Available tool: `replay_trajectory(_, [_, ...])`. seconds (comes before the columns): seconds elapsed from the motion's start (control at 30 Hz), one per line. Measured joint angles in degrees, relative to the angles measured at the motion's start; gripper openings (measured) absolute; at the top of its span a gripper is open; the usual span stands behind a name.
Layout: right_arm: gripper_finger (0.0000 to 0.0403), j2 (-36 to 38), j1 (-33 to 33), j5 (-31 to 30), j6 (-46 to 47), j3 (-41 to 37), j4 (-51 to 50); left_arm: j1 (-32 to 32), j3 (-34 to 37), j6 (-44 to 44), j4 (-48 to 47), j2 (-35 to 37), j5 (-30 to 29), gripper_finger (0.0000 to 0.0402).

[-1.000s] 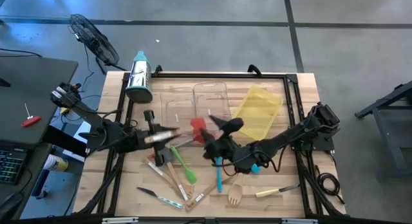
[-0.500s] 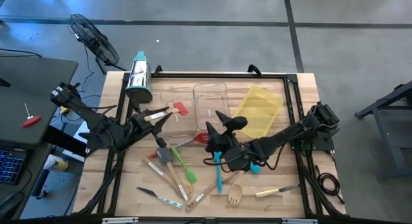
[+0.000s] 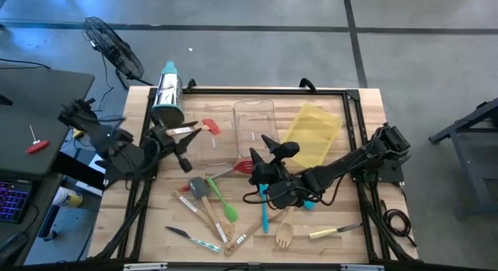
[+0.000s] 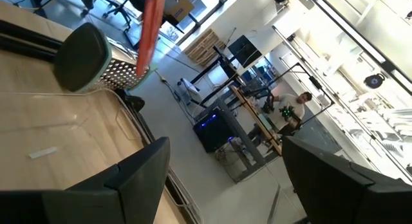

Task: Pick & Place Kitchen Items
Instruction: Put the orange spatula into the left transparent bin

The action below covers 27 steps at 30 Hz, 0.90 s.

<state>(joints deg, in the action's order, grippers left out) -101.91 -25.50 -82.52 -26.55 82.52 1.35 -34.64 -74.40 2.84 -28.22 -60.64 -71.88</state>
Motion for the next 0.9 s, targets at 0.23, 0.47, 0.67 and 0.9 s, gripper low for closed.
replay_trajectory(0.23, [0.0292, 0.0, 0.02, 0.23, 1.01, 0.0, -0.3, 10.67, -6.77, 16.97, -19.57, -0.32, 13.24, 0.0066])
replay_trajectory(0.47, [0.0293, 0.0, 0.45, 2.26, 4.44, 0.0, -3.04, 22.92, -6.78, 21.63, -23.93, -2.04, 28.04, 0.0066])
replay_trajectory(0.67, [0.0293, 0.0, 1.29, 5.11, 8.71, 0.0, -6.6, 31.15, -6.78, 21.61, -24.64, -5.83, 45.18, 0.0066])
replay_trajectory(0.9, [0.0293, 0.0, 2.32, 6.67, 14.48, 0.0, -11.71, 39.72, -6.81, 21.76, -29.51, -8.65, 56.77, 0.0066])
